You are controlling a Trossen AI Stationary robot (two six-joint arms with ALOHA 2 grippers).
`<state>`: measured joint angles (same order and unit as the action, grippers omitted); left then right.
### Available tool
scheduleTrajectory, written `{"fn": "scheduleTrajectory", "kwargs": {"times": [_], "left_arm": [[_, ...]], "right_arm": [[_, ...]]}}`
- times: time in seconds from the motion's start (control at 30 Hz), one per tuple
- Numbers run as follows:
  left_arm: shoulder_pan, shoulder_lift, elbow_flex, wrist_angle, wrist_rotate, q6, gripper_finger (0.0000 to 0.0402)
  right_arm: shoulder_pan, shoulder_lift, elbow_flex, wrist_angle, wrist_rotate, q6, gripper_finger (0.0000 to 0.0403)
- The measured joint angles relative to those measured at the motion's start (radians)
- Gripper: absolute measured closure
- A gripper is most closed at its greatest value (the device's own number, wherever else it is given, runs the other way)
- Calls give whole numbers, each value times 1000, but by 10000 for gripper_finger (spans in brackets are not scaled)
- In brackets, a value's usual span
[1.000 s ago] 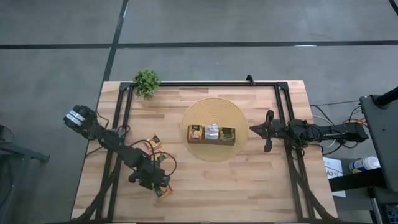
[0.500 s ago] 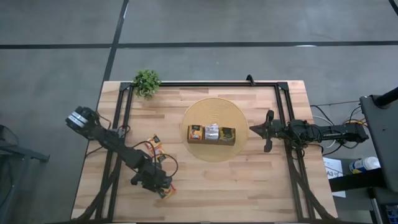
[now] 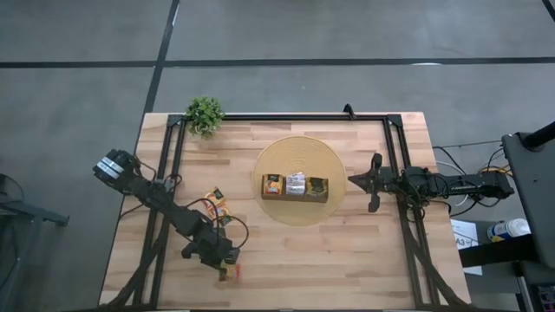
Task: Pick & Place Tea
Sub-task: Put the orange tea bag into the left section of the wooden organizer
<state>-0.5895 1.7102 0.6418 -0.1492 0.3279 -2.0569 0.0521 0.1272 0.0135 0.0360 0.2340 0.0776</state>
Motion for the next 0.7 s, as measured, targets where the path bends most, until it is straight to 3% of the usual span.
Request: {"fn": "scheduleTrajectory", "kwargs": {"times": [0.37,0.7], "left_arm": [[-10,-60,-3,-90,-29,86,401],[-8,-245,1,-321,-74,158,402]], "right_arm": [[0,0,0,0,0,0,394],[0,0,0,0,0,0,394]]}}
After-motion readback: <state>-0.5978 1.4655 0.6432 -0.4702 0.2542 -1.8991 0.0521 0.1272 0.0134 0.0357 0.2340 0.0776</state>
